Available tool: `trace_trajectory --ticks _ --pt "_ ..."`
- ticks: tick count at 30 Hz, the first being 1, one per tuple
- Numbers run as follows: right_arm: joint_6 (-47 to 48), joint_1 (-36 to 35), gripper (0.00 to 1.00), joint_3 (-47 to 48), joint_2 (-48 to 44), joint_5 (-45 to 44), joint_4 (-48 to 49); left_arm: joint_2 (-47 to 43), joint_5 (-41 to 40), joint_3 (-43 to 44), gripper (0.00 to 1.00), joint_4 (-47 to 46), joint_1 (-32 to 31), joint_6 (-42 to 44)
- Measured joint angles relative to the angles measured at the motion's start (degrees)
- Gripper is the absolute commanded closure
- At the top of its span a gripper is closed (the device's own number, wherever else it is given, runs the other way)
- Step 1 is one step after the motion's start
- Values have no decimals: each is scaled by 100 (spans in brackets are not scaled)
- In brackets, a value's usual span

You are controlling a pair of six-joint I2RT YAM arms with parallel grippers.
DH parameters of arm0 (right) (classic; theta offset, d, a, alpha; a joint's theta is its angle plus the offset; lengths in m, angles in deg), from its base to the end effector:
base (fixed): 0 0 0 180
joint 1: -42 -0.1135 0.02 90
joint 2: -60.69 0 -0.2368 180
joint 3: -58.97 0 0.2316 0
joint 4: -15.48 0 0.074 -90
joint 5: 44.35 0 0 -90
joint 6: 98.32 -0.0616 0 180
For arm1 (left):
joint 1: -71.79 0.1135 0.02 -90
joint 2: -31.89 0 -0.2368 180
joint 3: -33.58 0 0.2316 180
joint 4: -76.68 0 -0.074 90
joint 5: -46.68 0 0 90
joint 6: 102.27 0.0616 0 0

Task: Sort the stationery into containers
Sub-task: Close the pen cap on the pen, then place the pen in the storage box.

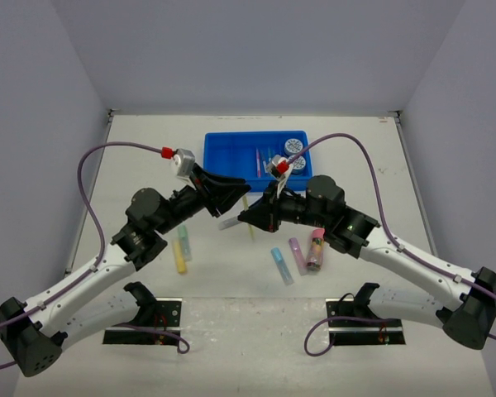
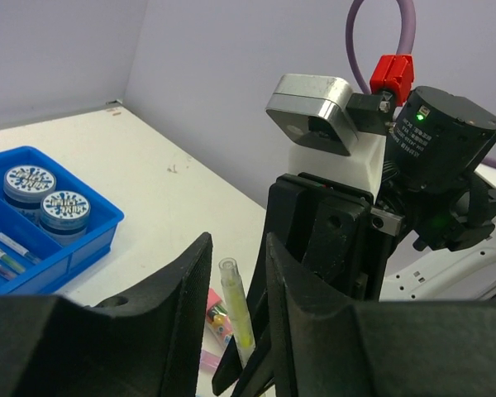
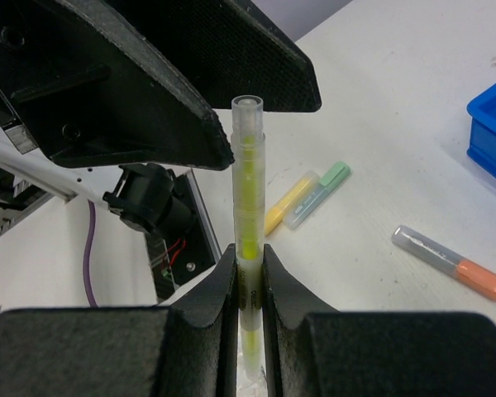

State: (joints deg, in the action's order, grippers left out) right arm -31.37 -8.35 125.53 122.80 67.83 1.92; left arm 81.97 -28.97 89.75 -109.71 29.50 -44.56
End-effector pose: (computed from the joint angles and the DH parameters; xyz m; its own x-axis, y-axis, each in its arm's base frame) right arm 0.1541 0.2224 0.3200 -0.4652 0.0068 -0.8852 -0.8354 0.3273 0.4416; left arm 0.1590 -0.1653 0.3486 -0.3087 -0.4188 -0.8540 0.7878 0.3905 -0.4763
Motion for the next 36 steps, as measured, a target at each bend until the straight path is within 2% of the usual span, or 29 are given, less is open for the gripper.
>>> trace_trajectory --ticks 2,3,5,14,21,25,30,33,35,36 --pt "24 0 100 24 -1 0 -60 39 18 21 92 13 0 -6" --pt "31 0 100 38 -2 0 -76 59 30 34 97 13 0 0" --pt "64 0 100 89 -2 -21 -128 79 47 44 100 -3 -2 -9" --pt "282 -30 100 463 15 -170 -515 81 67 26 100 -326 -2 -242" --pt "641 -68 100 1333 243 -304 -1512 45 57 -247 100 -1123 44 -532" --pt "844 -74 100 2059 640 -290 -2209 -6 -223 -457 100 -1543 0 -627" --pt "1018 -76 100 3195 1212 -160 -3229 -40 -954 -559 100 -1943 -400 -612" --pt "1074 -79 100 3559 1410 -118 -3578 -112 -1220 -667 100 -2060 -488 -612" --pt "1080 -77 100 3615 1469 -133 -3650 -142 -1389 -666 96 -1941 -526 -605" --pt "1079 -74 100 3613 1493 -160 -3672 -151 -1489 -616 89 -1767 -546 -592"
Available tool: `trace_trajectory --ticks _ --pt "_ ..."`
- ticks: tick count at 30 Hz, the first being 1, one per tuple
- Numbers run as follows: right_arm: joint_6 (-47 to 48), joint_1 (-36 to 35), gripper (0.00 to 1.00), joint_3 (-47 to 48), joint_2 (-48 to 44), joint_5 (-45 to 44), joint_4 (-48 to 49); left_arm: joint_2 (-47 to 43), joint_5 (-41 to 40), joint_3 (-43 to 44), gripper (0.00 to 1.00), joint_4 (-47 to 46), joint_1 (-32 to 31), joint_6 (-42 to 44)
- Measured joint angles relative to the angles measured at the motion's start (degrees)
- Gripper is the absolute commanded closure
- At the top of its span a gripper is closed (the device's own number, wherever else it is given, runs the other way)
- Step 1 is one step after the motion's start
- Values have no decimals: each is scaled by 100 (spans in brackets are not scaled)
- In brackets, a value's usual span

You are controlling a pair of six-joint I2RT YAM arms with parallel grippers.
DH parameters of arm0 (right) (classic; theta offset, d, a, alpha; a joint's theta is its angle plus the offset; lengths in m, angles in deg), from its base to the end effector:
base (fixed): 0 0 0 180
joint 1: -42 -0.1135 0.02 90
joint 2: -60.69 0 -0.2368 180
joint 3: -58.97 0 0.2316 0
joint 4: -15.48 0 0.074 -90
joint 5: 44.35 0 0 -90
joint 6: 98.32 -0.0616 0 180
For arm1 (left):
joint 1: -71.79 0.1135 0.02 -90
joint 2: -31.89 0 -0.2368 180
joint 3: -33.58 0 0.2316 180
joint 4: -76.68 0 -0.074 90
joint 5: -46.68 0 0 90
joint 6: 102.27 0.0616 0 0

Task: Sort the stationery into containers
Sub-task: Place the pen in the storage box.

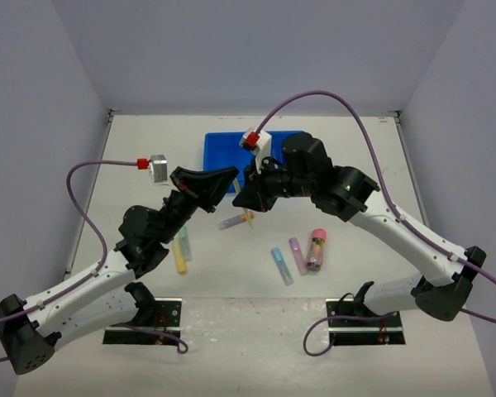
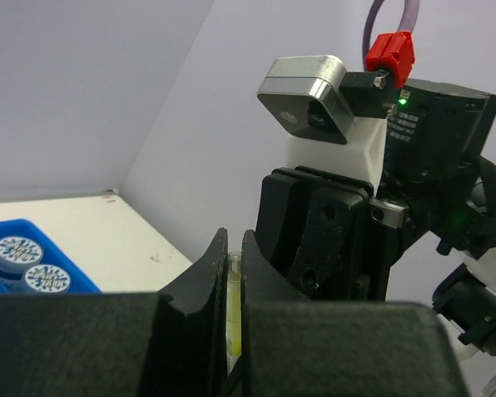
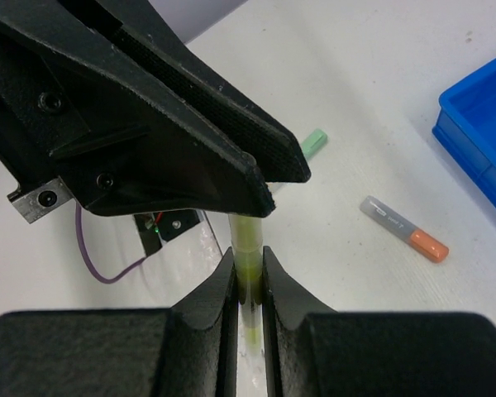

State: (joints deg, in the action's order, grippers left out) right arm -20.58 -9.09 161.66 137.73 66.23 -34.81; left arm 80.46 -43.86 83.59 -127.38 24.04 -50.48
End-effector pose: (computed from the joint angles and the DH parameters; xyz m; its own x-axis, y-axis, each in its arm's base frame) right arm 0.1687 0.2434 0.3896 -0.4532 -0.2449 -0.8571 -0.8524 0.4005 0.3362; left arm 0.1465 -0.1604 0.3552 -0.2269 -0.6702 -0.7067 0.7562 0.3361 -0.5615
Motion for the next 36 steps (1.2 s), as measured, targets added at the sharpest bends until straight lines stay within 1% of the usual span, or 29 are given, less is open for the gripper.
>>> trace_trajectory --ticks 1,2,3,4,5,6,8,11,13,15,16,18,21,25,27,29,31,33,35,36 --pt "-5 6 100 -34 16 -33 25 -8 -141 79 75 219 -22 7" --pt "-21 20 100 -149 8 -88 194 -12 -348 240 65 570 -44 7" --pt "-51 41 100 -348 -32 -163 497 -7 -527 475 49 1050 -62 22" --pt "-93 76 100 -684 -85 -275 841 21 -757 755 26 1647 -96 48" --pt "-139 134 100 -919 -106 -426 1156 89 -957 1024 12 2199 -131 50" --pt "-185 196 100 -1122 -110 -564 1405 151 -1165 1243 1 2639 -150 49" --pt "-284 321 100 -1481 -110 -817 1794 247 -1709 1700 0 3601 -163 11" --pt "-465 613 100 -1735 18 -1087 1879 381 -2765 2548 0 4894 -180 -26" --pt "-582 921 100 -1640 273 -1265 1844 337 -3430 3023 0 5548 -178 -33" --pt "-662 1299 100 -1416 612 -1500 1701 164 -3969 3288 0 6019 -176 -32" --pt "-674 1495 100 -1230 835 -1651 1512 22 -4109 3312 0 6168 -177 -19" --pt "-666 1789 100 -480 1471 -1983 1151 -287 -4231 3208 0 6523 -175 5" --pt "-570 2038 100 853 2606 -2402 838 -765 -4212 2897 0 6882 -173 64" --pt "-432 2120 100 2193 3867 -2808 493 -1062 -4066 2488 0 7412 -175 210" --pt "-408 2150 100 2666 4350 -2912 329 -1130 -3930 2308 0 7586 -175 341" --pt "-394 2176 97 2975 4714 -3008 108 -1261 -3853 2045 0 7646 -175 421" --pt "-393 2208 92 3160 4973 -3043 -1 -1400 -3847 1813 0 7810 -178 442" --pt "-398 2243 86 3229 5141 -3067 -107 -1534 -3881 1669 0 7937 -178 438" --pt "-409 2269 84 3231 5214 -3088 -184 -1644 -3925 1571 0 8012 -178 439" --pt "-414 2276 81 3231 5235 -3100 -220 -1674 -3938 1540 0 8034 -178 439"
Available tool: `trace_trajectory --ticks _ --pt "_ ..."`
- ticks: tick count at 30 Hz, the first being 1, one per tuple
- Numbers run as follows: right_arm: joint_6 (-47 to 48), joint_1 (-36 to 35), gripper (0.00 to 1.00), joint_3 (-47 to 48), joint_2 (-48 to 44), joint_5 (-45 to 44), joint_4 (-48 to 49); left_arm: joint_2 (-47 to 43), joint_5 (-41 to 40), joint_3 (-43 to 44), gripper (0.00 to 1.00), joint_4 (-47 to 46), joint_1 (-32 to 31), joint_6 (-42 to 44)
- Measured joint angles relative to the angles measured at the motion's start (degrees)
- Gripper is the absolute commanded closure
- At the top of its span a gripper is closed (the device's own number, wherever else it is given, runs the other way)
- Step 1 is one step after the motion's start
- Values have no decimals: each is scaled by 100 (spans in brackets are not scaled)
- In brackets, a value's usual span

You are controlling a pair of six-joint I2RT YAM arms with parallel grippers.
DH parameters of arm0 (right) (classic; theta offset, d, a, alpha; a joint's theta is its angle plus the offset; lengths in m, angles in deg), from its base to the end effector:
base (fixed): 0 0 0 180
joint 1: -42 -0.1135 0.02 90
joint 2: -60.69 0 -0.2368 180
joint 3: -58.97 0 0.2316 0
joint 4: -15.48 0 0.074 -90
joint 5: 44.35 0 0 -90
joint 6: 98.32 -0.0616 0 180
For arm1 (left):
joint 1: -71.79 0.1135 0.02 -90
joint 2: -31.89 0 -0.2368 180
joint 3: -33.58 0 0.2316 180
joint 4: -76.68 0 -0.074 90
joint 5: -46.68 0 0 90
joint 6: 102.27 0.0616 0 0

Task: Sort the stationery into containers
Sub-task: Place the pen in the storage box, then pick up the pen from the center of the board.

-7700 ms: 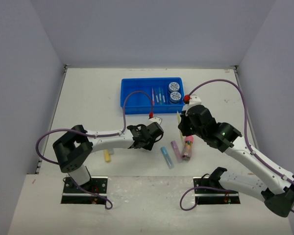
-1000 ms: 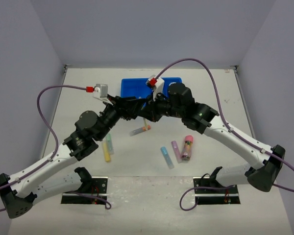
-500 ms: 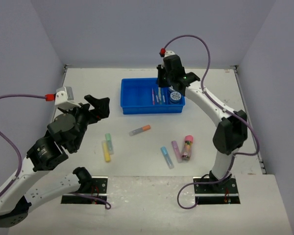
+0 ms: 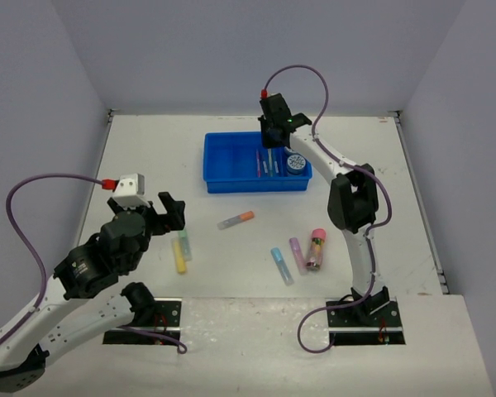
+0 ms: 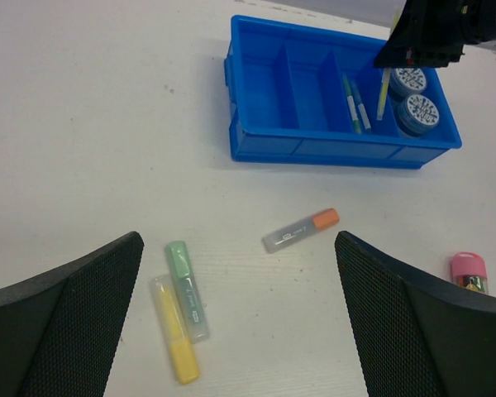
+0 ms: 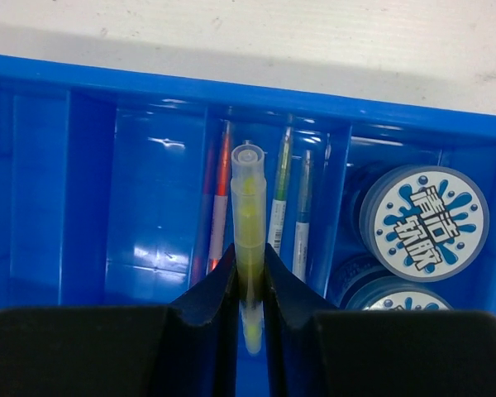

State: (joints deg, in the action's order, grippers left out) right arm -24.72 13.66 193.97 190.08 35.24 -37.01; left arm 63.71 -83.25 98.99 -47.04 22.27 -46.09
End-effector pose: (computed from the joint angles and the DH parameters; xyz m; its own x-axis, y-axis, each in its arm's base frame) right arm 0.4390 0.2241 0.2209 -0.7174 -0.0714 -0.6930 -0.1622 0.9845 0.0665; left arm 0.1103 -0.0683 0.3197 -0.3187 -0.2840 -0.9043 0.0258 0.9511 -0.3078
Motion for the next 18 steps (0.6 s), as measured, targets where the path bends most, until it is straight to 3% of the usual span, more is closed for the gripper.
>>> trace_trajectory --ticks 1,7,12,14,16,18 --pt "-2 8 71 0 0 -4 -28 -13 -4 -26 0 9 0 0" --pt "-46 21 52 -38 -15 2 -58 68 0 -76 0 18 0 2" --pt "-86 21 51 -248 -346 3 -235 110 -2 -104 0 17 0 4" --pt "-126 19 48 -548 -771 46 -275 136 -3 -114 0 18 0 4" --pt "-189 -5 39 -1445 -1623 204 -131 154 -17 -118 0 21 0 2" --pt "-264 -78 36 -2535 -2689 403 -173 152 -50 -125 0 23 0 0"
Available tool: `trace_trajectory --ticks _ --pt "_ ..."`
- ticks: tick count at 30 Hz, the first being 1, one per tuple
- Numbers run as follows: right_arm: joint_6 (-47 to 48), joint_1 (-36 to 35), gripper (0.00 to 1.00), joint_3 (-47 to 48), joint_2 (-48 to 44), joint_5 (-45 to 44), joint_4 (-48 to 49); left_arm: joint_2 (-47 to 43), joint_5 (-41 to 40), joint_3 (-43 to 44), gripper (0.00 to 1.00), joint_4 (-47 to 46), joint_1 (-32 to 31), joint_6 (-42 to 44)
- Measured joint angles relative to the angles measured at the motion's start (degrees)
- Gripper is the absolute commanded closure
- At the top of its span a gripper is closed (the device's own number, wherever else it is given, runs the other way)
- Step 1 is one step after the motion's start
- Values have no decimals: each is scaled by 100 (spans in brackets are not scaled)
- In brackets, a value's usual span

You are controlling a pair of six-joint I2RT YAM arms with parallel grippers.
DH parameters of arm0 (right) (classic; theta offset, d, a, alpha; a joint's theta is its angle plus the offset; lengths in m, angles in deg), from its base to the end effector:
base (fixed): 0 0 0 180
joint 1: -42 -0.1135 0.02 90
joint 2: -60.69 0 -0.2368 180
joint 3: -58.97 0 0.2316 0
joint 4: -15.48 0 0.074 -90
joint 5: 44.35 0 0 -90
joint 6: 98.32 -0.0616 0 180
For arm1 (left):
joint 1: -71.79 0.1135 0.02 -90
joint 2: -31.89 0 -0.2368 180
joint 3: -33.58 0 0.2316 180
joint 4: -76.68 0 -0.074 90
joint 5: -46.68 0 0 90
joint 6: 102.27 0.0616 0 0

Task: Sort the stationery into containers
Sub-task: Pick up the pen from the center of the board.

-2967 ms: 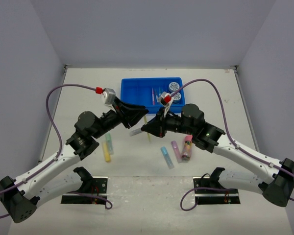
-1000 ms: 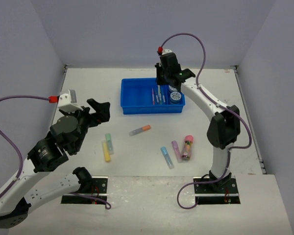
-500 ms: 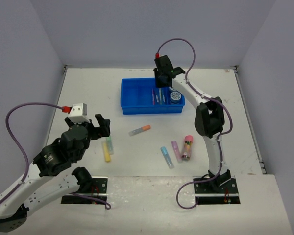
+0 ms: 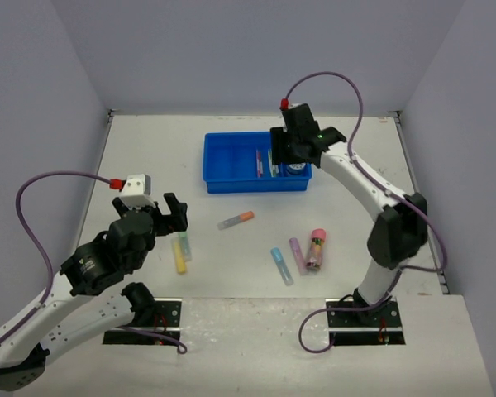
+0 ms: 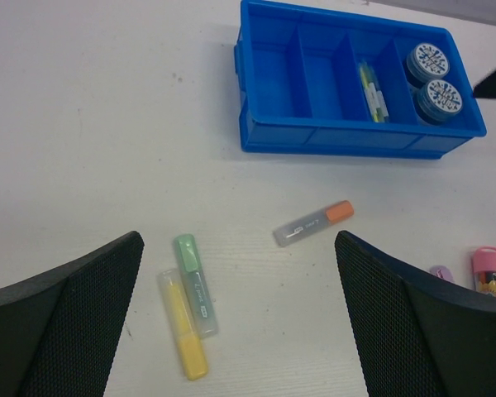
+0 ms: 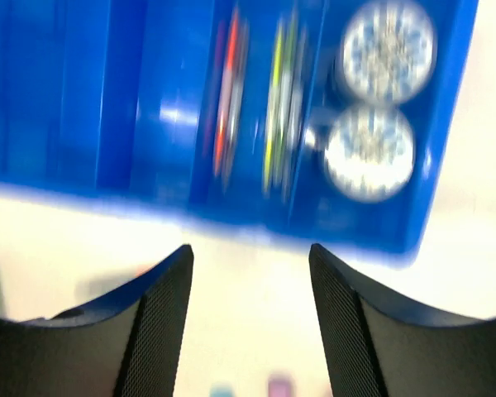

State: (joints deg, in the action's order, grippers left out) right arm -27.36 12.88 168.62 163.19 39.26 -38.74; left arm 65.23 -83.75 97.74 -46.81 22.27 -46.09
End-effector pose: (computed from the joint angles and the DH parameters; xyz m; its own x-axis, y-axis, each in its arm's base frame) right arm 0.3468 0.1853 0.2745 -0.7408 -0.0416 -0.6704 -0.1859 0.9718 0.1452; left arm 0.1148 -0.0730 0.3099 -0.3449 -0.2485 -0.9051 0.0092 0.9634 -0.2680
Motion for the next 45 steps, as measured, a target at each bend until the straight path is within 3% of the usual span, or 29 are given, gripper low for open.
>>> trace_trajectory --ticks 3,6,13,15,23,28,32,33,34,41,45 --pt "-126 -360 36 -1375 -1414 111 20 -9 -25 -13 0 -3 0 2" --pt "-393 -1031 37 -2376 -2174 105 -28 4 -19 -20 0 -7 0 4" --pt "-1050 -2033 41 -3565 -1839 -59 -261 264 29 -20 0 -7 0 3" --pt "-1199 -2068 46 -3740 -1834 -136 -294 322 47 -22 0 -6 0 2" --pt "-1624 -2426 48 -4209 -1778 -55 -16 396 102 -31 0 -10 0 4" --pt "-1823 -2636 55 -4348 -1342 -1 143 479 132 -31 0 -9 0 4" --pt "-1959 -2718 77 -4358 -1031 -15 132 495 158 -31 0 -11 0 5" --pt "-2008 -2730 95 -4314 -979 -13 123 494 168 -31 0 -11 0 6" --pt "-2012 -2737 99 -4275 -939 -10 106 494 176 -31 0 -11 0 4" --pt "-2033 -2765 100 -4202 -924 44 211 486 500 -53 0 -83 0 -24" --pt "-1924 -2784 100 -4443 -1619 142 747 284 1397 -531 0 -807 2 -191"
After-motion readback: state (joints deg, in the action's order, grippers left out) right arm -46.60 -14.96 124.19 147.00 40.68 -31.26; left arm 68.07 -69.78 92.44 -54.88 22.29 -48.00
